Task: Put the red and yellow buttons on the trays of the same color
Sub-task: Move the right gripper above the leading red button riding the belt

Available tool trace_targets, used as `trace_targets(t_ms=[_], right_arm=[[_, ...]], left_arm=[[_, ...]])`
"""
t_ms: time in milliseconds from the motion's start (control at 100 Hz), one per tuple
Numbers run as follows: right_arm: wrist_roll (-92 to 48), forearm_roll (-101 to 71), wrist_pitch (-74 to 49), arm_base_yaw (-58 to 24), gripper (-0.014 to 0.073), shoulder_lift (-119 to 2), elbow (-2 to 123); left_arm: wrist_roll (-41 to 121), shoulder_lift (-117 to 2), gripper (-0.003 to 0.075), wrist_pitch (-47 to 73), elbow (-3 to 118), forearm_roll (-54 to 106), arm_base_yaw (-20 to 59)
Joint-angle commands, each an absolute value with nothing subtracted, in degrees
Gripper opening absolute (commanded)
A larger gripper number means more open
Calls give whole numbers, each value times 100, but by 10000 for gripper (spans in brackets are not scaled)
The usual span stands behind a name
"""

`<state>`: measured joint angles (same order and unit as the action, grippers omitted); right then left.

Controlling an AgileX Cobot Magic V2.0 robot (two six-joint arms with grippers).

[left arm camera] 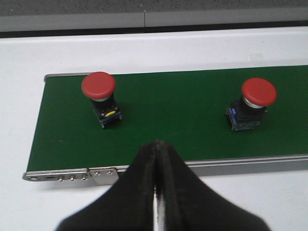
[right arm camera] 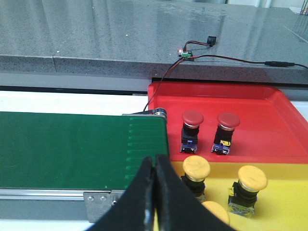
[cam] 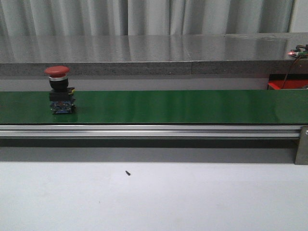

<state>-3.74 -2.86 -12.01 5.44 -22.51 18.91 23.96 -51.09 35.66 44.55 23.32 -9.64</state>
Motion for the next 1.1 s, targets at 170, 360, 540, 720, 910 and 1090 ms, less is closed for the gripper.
trace_targets(t_ms=[170,360,540,720,910,1090], right_arm=[[-379,-274,-645,544,-123,-2270,2036],[-379,-274,-782,544,-123,-2305,2091],[-398,-266,-1168,350,-123,-2721,2487],[-546,-204,-1233,-211,-123,-3347,3022],[-551,-204,-1222,-692,-123,-4057,3537],[-639,-172,-1379,-1240,-123,-4771,4076]], left_arm=[[2391,-3928,-20,2822,3560,2480,-916],[2391,-3314,-20,2543,3099,2467,-916],[2391,-3191,-20,2558,3060,2458,-916],[2391,-3191,-20,2569,3060,2458,-916],[2391,-3191,-20,2569,3060,2458,-916],[2391,-3191,-20,2569,3060,2458,-916]])
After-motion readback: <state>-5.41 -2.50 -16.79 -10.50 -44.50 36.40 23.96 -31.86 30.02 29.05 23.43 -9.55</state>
